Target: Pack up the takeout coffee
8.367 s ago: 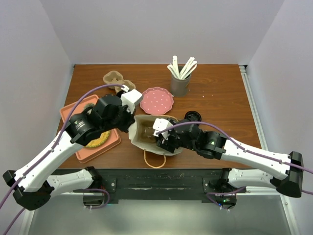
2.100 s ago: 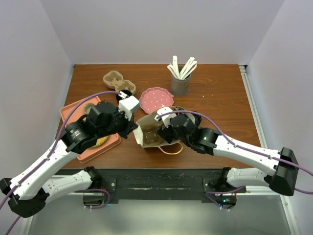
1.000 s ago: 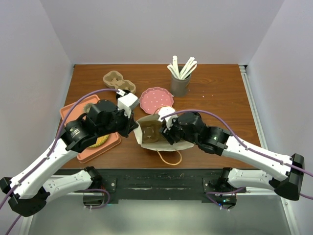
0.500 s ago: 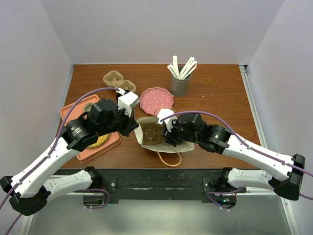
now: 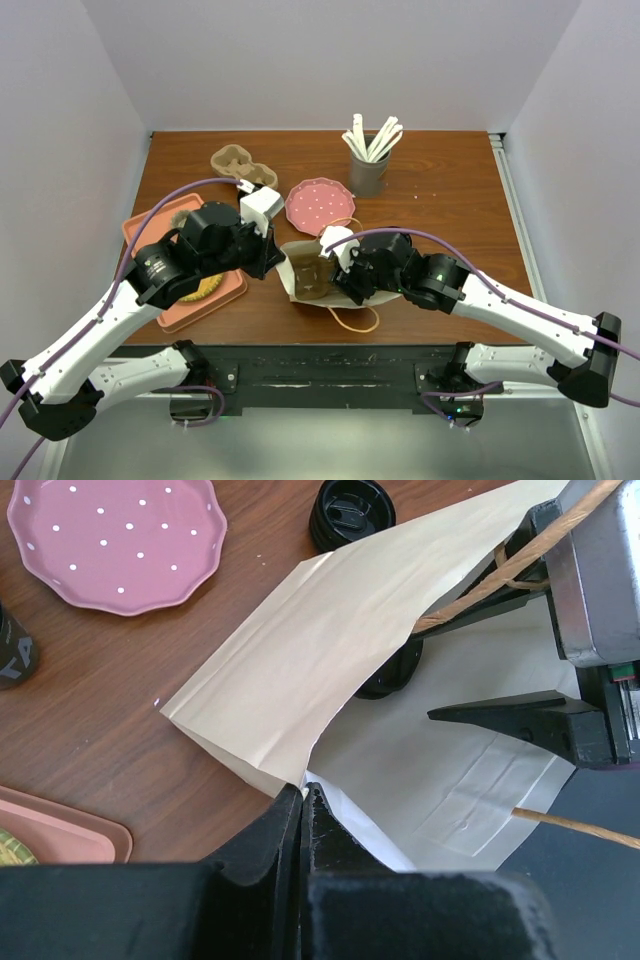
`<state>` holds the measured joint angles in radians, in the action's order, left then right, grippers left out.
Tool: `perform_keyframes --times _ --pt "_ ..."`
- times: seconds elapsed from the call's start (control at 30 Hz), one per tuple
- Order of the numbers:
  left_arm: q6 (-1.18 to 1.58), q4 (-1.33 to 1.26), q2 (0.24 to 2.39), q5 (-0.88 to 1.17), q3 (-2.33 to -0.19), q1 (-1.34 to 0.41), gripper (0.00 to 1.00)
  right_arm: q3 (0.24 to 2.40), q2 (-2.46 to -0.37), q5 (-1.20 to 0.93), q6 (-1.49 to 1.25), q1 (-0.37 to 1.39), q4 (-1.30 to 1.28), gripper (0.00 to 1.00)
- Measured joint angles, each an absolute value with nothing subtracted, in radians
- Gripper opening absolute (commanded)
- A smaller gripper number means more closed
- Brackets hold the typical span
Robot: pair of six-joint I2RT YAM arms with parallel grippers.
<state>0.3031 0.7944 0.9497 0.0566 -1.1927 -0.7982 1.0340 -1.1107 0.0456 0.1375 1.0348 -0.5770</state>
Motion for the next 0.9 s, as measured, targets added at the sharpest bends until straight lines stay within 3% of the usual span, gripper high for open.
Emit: perform_keyframes --times 0.9 --pt "0.323 0.794 0.950 0.073 -1.193 -0.792 0.04 1.087 -1.113 0.033 0.240 1.035 -0.667 0.49"
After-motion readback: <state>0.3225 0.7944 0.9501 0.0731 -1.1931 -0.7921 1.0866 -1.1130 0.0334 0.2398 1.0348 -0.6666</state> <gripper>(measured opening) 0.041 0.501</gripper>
